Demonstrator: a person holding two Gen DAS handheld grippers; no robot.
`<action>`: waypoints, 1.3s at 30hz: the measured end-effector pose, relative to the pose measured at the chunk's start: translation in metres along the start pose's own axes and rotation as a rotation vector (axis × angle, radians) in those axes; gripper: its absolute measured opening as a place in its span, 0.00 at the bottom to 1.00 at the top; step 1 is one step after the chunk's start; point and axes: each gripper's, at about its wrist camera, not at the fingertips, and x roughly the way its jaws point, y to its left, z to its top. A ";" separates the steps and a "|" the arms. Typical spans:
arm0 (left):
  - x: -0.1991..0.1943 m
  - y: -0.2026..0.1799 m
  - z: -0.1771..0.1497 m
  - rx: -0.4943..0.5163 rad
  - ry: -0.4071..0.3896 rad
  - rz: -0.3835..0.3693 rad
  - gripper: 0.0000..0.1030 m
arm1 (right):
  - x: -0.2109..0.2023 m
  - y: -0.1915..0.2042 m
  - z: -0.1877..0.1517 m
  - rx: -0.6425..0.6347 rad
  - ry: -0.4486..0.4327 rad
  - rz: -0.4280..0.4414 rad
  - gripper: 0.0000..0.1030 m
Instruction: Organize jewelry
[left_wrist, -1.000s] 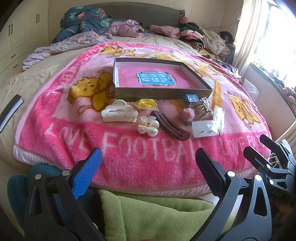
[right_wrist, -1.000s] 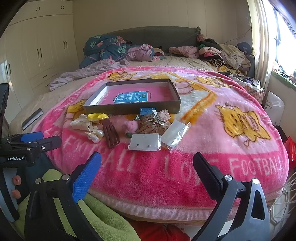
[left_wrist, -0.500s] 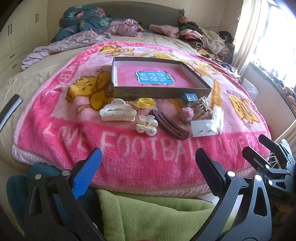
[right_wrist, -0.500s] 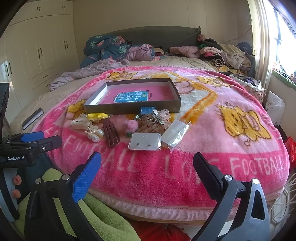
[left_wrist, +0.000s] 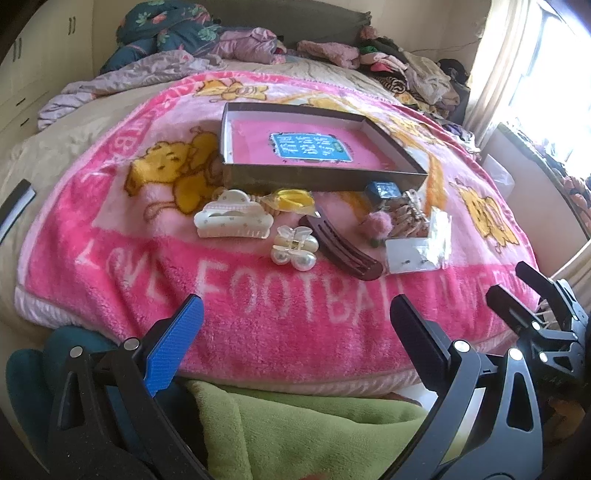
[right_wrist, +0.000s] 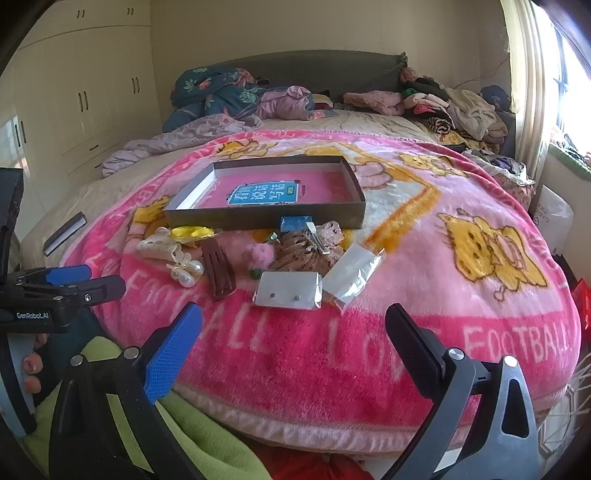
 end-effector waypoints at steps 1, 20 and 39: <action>0.002 0.001 0.001 -0.004 0.004 -0.002 0.90 | 0.002 -0.002 0.001 0.002 0.001 0.001 0.94; 0.044 0.005 0.034 0.000 0.034 -0.040 0.90 | 0.051 -0.030 0.025 -0.028 0.044 -0.006 0.94; 0.087 0.000 0.066 0.035 0.069 -0.037 0.69 | 0.104 -0.041 0.051 -0.103 0.100 0.027 0.88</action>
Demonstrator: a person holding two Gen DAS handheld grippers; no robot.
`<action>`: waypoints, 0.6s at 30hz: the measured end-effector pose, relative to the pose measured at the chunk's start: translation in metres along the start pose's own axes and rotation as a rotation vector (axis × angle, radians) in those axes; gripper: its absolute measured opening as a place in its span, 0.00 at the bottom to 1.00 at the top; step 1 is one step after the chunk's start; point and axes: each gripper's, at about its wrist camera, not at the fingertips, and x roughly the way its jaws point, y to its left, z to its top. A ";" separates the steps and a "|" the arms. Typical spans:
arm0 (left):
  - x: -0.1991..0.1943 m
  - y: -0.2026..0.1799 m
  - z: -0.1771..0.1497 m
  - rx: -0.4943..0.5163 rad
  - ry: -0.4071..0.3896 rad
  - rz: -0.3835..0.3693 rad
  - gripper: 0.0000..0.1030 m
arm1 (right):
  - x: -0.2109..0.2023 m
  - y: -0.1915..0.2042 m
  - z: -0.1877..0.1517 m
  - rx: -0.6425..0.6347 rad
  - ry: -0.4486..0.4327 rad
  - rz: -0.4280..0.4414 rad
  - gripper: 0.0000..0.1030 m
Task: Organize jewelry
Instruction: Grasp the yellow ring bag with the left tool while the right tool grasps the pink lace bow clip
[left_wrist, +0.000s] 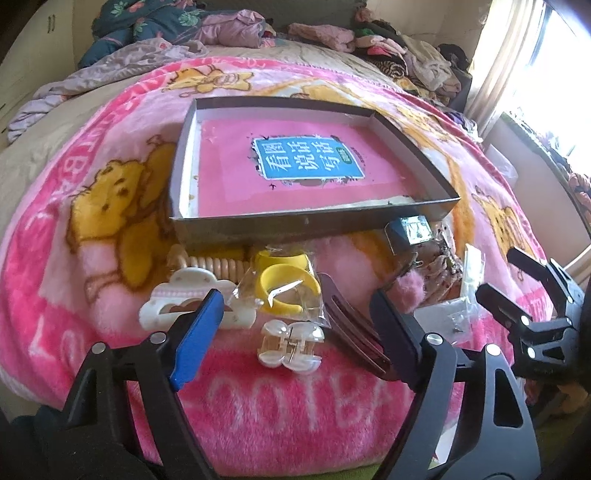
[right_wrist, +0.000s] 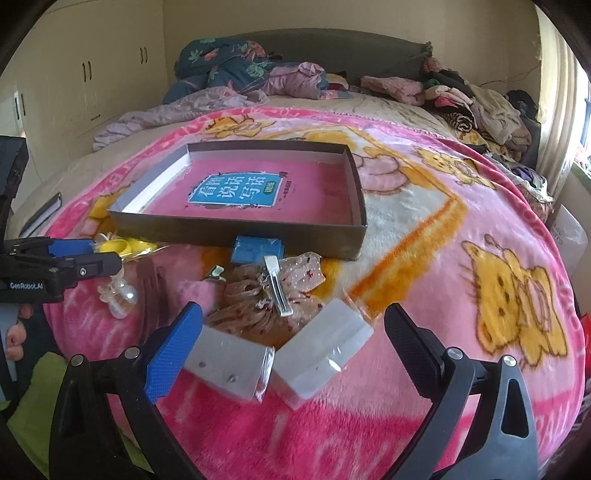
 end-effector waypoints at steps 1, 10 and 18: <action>0.002 0.000 0.000 0.003 0.004 -0.002 0.69 | 0.005 0.000 0.002 -0.006 0.014 0.002 0.80; 0.012 0.006 0.003 0.021 0.012 -0.002 0.49 | 0.042 0.003 0.012 -0.046 0.084 0.052 0.61; 0.021 0.000 0.006 0.045 0.019 0.016 0.40 | 0.061 0.000 0.014 -0.039 0.123 0.093 0.39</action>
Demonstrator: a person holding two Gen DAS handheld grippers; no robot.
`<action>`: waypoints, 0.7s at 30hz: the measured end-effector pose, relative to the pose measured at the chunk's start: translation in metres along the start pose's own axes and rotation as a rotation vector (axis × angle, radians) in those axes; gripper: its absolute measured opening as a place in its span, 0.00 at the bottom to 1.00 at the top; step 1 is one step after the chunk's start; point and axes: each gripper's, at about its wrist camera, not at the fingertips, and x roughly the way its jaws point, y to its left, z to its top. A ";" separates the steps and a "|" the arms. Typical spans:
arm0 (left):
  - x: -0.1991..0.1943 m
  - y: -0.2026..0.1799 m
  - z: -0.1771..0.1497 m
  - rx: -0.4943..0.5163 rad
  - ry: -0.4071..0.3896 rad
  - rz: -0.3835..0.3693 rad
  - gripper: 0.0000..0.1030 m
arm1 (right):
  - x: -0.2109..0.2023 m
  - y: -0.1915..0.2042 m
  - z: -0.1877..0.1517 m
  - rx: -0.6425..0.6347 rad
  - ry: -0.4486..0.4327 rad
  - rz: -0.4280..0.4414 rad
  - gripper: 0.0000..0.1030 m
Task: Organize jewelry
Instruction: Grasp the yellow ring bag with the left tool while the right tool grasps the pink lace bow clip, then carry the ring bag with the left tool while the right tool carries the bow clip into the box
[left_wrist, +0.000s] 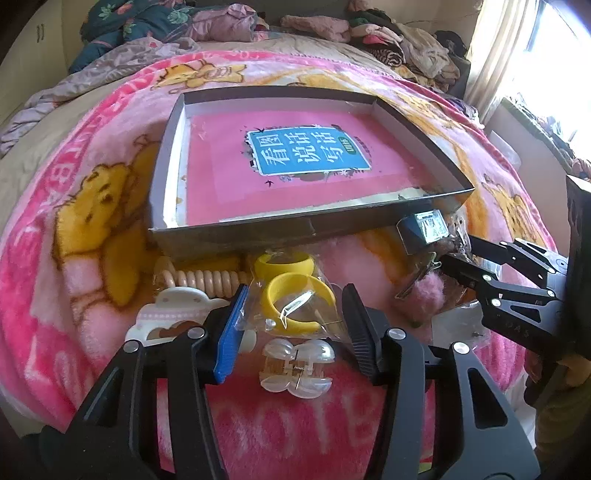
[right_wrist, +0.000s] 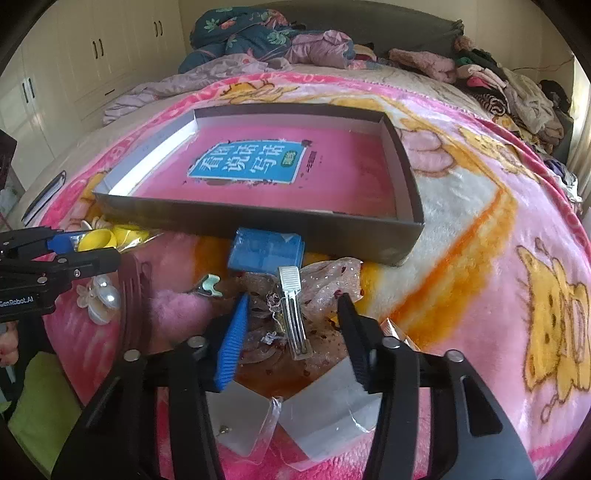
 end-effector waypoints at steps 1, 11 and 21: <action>0.000 -0.001 0.000 0.006 -0.002 0.002 0.34 | 0.001 -0.001 -0.001 0.002 0.001 0.010 0.33; -0.017 -0.010 0.004 0.026 -0.014 -0.031 0.31 | -0.015 -0.015 0.001 0.042 -0.061 0.039 0.24; -0.042 -0.030 0.028 0.066 -0.075 -0.077 0.31 | -0.044 -0.034 0.008 0.101 -0.134 0.021 0.24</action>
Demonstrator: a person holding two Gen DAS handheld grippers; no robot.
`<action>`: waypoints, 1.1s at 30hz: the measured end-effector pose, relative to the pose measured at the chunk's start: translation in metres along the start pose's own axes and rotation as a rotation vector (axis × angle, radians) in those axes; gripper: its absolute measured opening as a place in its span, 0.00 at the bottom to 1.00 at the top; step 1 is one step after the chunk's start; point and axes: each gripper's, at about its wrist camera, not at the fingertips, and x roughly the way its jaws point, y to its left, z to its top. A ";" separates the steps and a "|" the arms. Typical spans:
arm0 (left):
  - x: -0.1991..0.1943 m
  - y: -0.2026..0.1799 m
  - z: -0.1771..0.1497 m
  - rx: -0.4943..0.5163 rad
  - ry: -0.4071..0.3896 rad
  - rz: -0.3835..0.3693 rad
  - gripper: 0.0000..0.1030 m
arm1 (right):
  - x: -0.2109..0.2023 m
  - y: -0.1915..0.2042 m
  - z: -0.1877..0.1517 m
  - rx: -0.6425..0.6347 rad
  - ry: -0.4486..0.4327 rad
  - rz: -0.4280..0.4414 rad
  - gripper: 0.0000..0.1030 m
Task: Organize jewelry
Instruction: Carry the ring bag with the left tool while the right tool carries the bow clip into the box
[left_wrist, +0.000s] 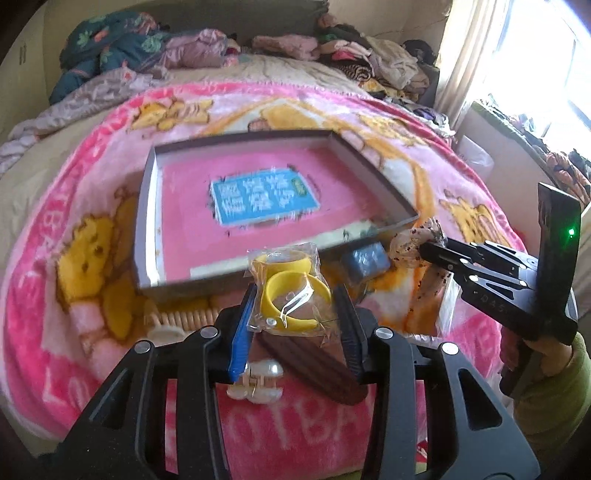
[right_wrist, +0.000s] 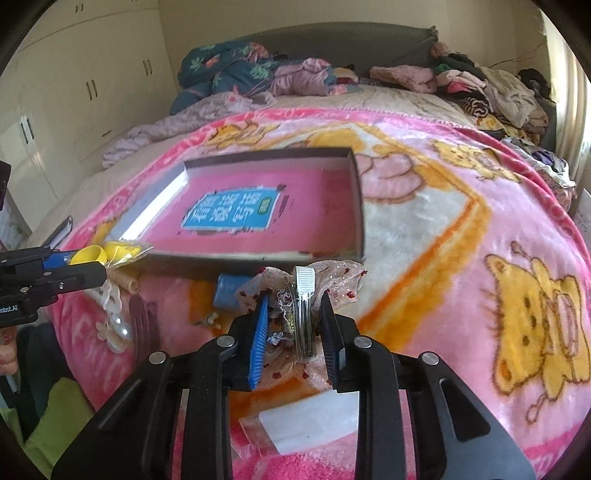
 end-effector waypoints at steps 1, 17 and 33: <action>-0.001 0.000 0.003 -0.002 -0.005 -0.005 0.31 | -0.002 -0.001 0.002 0.004 -0.006 0.000 0.24; 0.012 0.044 0.047 -0.065 -0.072 0.061 0.31 | -0.005 0.003 0.052 -0.024 -0.087 -0.016 0.24; 0.072 0.073 0.052 -0.064 -0.024 0.079 0.32 | 0.053 0.015 0.100 -0.024 -0.050 0.005 0.24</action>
